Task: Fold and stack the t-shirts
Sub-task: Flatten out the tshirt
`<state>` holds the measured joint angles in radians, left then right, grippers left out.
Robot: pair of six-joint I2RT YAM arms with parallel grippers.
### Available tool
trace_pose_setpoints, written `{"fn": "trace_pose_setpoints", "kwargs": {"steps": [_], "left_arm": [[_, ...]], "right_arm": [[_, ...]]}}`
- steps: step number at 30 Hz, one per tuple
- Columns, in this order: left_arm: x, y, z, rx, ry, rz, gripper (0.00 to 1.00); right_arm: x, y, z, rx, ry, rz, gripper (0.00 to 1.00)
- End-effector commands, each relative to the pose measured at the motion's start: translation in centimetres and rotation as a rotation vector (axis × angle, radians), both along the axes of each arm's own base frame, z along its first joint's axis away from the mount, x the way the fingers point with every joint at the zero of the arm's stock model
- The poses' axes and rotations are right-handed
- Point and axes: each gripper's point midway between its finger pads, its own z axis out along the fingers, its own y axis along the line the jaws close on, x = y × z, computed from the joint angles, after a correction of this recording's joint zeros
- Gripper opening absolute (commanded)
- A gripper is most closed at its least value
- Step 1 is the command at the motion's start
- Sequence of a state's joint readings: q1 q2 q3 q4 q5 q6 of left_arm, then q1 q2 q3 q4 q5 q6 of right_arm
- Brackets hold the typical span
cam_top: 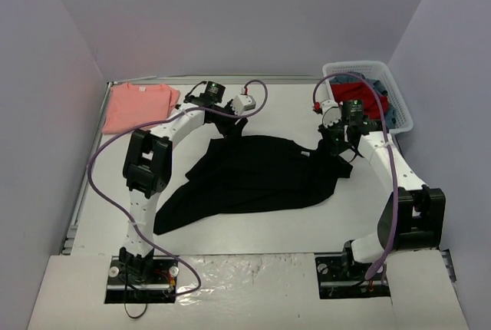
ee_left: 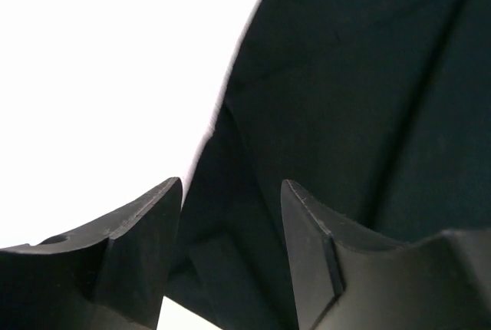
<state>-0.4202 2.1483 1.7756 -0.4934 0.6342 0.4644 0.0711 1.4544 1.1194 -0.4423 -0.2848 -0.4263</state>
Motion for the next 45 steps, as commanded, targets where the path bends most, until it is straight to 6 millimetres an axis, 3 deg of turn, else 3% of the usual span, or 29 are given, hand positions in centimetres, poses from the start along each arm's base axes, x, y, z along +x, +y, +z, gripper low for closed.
{"fn": "trace_pose_setpoints", "kwargs": {"steps": [1,8,22,30,36,42,43,45], "left_arm": [[0.9,-1.3,0.8,-0.012,-0.006,0.002,0.5],[2.0,-2.9,0.6,-0.042,0.028,-0.024,0.49],[0.4,-5.2,0.3,-0.076,0.103,-0.103,0.47],[0.6,-5.1,-1.9,-0.028,0.118,-0.105,0.47],[1.3,-4.9,-2.2,-0.008,0.098,-0.096,0.46],[1.2,-5.0,-1.9,-0.011,0.097,-0.1,0.34],[1.1,-5.0,-1.9,-0.013,0.099,-0.102,0.22],[1.0,-5.1,-2.0,-0.014,0.104,-0.103,0.07]], "right_arm": [[-0.2,0.0,-0.7,-0.022,0.016,-0.014,0.0],[-0.2,0.1,-1.6,-0.049,0.038,-0.016,0.0],[-0.1,-0.1,-3.0,-0.099,0.062,-0.02,0.0],[-0.3,0.0,-3.1,-0.1,0.066,-0.01,0.0],[-0.5,-0.1,-3.4,-0.105,0.075,-0.003,0.0],[-0.8,-0.2,-3.9,-0.111,0.09,-0.001,0.0],[-0.8,-0.2,-3.9,-0.112,0.088,0.0,0.0],[-0.8,-0.2,-3.9,-0.112,0.086,-0.002,0.0]]}}
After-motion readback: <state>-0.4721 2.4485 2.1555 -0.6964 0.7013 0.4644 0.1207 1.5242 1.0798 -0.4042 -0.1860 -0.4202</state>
